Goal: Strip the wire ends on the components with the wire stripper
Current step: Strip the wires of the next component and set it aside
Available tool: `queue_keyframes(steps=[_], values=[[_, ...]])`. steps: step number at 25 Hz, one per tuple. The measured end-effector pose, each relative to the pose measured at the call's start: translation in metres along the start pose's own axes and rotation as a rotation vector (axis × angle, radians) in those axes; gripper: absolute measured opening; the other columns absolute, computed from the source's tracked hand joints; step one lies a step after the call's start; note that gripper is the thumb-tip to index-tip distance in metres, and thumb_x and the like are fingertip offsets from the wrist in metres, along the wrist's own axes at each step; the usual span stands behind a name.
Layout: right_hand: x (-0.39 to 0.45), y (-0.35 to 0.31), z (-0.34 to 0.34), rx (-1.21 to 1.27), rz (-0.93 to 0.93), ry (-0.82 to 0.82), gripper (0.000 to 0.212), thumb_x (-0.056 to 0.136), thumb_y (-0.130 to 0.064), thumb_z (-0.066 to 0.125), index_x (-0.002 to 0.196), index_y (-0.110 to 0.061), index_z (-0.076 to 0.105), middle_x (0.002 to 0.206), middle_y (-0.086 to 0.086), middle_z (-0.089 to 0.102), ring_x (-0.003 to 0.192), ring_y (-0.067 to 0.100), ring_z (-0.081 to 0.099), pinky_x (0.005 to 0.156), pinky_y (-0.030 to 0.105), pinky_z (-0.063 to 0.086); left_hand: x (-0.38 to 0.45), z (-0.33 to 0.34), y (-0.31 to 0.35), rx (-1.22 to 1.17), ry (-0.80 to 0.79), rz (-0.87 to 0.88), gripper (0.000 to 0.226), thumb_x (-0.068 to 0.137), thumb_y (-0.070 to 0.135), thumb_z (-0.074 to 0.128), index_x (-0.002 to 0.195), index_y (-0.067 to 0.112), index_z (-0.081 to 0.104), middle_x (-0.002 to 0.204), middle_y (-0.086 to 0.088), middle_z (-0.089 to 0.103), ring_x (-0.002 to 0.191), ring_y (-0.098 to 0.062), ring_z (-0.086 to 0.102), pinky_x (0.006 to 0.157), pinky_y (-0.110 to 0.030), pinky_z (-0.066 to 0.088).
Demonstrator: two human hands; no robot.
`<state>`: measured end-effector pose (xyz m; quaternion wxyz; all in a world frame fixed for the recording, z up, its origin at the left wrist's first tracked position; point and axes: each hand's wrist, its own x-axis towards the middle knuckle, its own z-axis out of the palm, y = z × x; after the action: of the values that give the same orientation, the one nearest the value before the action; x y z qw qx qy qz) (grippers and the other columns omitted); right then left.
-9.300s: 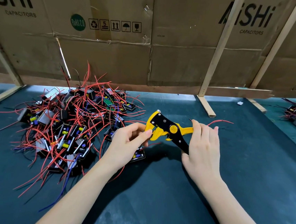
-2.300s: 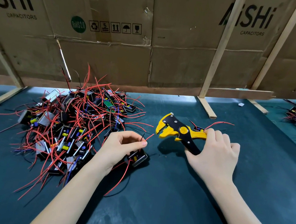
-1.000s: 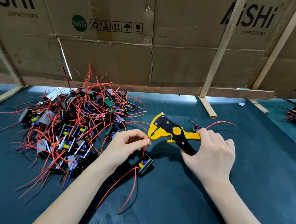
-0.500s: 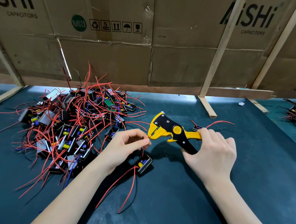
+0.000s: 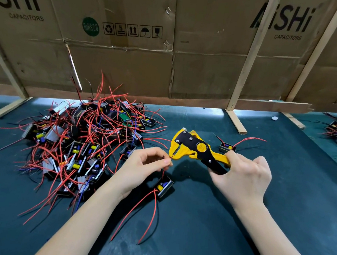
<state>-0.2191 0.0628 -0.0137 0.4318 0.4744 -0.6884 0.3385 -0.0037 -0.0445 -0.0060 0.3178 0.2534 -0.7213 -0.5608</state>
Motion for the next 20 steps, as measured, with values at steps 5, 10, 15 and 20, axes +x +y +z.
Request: queue_keyframes(steps=[5,10,15,20], values=[[-0.0027,0.0021,0.0023,-0.019,0.022,-0.129,0.044,0.077,-0.055,0.054,0.075,-0.011,0.059,0.061,0.0,0.051,0.056,0.028,0.049,0.061,0.036,0.027,-0.0006,0.0018,-0.0005,-0.005,0.04,-0.034,0.013,0.091,0.014,0.067,0.079,0.015,0.073,0.07,0.006,0.068,0.065,0.0,0.057,0.059,-0.007,0.04],[-0.0051,-0.0007,0.0039,-0.043,0.045,-0.199,0.043,0.069,-0.049,0.063,0.085,-0.009,0.061,0.071,0.001,0.054,0.065,0.029,0.05,0.064,0.038,0.031,-0.0003,0.0046,0.0012,-0.035,0.077,-0.052,0.012,0.089,0.013,0.068,0.078,0.012,0.074,0.068,0.003,0.07,0.064,0.0,0.059,0.059,-0.008,0.041],[-0.0052,-0.0038,0.0043,-0.007,0.076,-0.223,0.05,0.07,-0.054,0.058,0.095,-0.011,0.063,0.082,0.001,0.059,0.074,0.028,0.053,0.068,0.039,0.034,0.0002,0.0053,0.0016,-0.042,0.109,-0.075,0.011,0.09,0.012,0.067,0.081,0.011,0.073,0.069,0.003,0.071,0.064,0.0,0.06,0.059,-0.009,0.041],[-0.0046,-0.0045,0.0037,0.003,0.093,-0.222,0.05,0.073,-0.056,0.056,0.095,-0.012,0.063,0.082,-0.001,0.06,0.075,0.027,0.054,0.07,0.04,0.035,0.0009,0.0066,0.0011,-0.043,0.119,-0.11,0.01,0.09,0.014,0.067,0.082,0.013,0.073,0.071,0.002,0.072,0.066,-0.002,0.059,0.058,-0.012,0.041]])
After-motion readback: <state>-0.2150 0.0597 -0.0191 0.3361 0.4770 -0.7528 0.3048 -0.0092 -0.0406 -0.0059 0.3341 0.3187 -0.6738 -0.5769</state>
